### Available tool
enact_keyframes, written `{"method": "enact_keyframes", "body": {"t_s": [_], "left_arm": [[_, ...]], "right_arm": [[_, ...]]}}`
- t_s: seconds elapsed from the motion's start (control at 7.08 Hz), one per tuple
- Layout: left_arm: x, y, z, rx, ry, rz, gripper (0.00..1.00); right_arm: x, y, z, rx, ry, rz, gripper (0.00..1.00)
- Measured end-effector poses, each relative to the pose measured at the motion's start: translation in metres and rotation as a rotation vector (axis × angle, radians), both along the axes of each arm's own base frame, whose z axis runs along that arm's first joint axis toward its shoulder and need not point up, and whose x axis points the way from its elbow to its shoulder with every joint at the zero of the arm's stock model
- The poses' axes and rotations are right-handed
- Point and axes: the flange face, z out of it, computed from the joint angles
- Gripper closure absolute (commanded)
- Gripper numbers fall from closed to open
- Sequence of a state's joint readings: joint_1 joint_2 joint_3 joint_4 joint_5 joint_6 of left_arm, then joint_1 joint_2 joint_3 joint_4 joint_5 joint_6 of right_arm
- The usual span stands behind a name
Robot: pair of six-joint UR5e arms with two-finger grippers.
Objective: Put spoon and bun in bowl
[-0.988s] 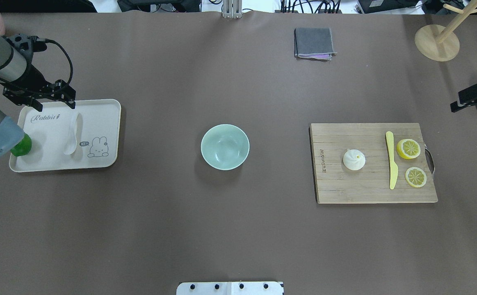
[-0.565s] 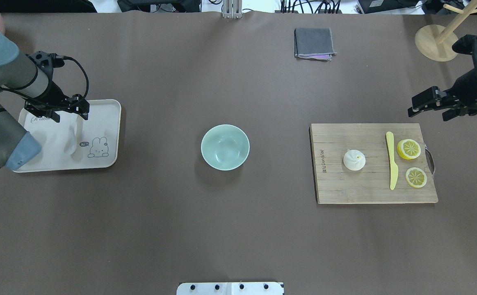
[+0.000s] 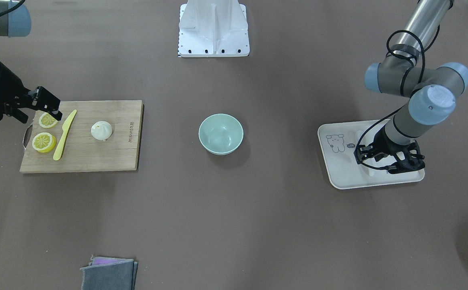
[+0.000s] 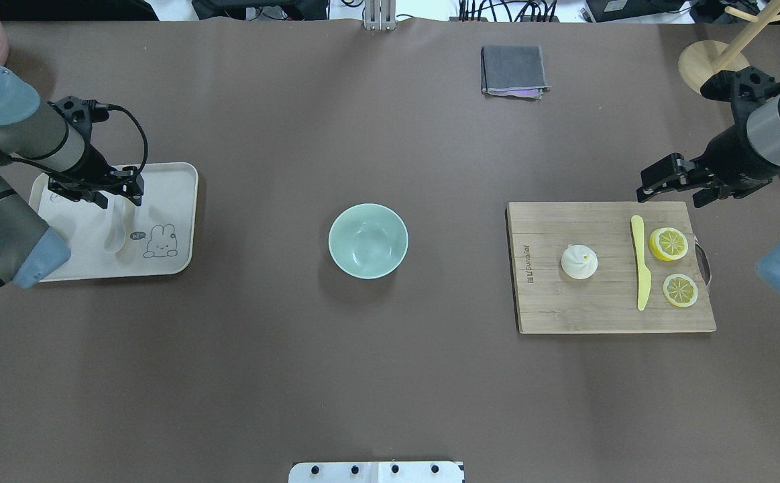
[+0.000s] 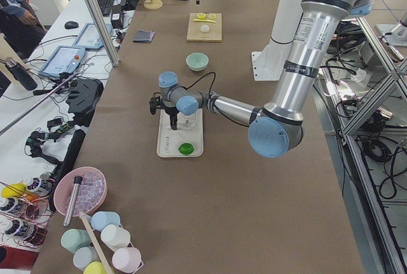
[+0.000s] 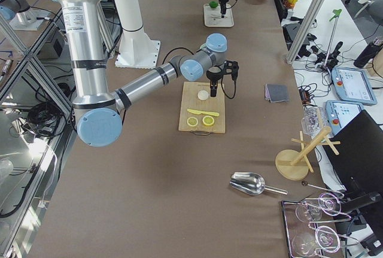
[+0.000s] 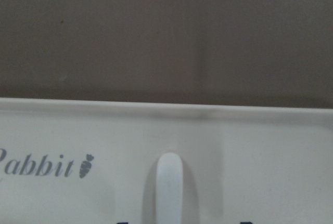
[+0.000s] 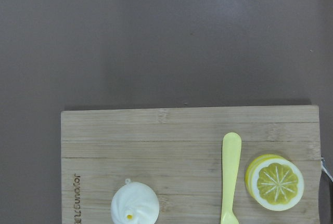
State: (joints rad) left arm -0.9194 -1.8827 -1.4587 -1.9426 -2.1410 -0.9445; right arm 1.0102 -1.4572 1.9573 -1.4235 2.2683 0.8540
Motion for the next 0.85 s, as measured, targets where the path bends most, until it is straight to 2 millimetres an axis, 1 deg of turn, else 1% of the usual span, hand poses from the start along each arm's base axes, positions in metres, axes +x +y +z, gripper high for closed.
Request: {"method": "enact_keyframes", "body": {"t_s": [0.14, 0.56, 0.71, 0.85], "left_arm": [[0.000, 0.001, 0.000, -0.003, -0.001, -0.004, 1.00], [-0.001, 0.001, -0.001, -0.004, -0.001, -0.009, 1.00], [0.000, 0.001, -0.010, 0.007, 0.010, -0.009, 1.00], [0.001, 0.002, -0.036, 0.029, 0.042, -0.010, 1.00]], "right_arm": [[-0.001, 0.000, -0.001, -0.001, -0.002, 0.001, 0.01], [-0.002, -0.001, -0.003, -0.003, -0.003, 0.005, 0.01], [-0.003, -0.002, -0.005, -0.001, -0.004, 0.005, 0.01], [-0.006, -0.003, -0.008, 0.001, -0.004, 0.007, 0.01]]}}
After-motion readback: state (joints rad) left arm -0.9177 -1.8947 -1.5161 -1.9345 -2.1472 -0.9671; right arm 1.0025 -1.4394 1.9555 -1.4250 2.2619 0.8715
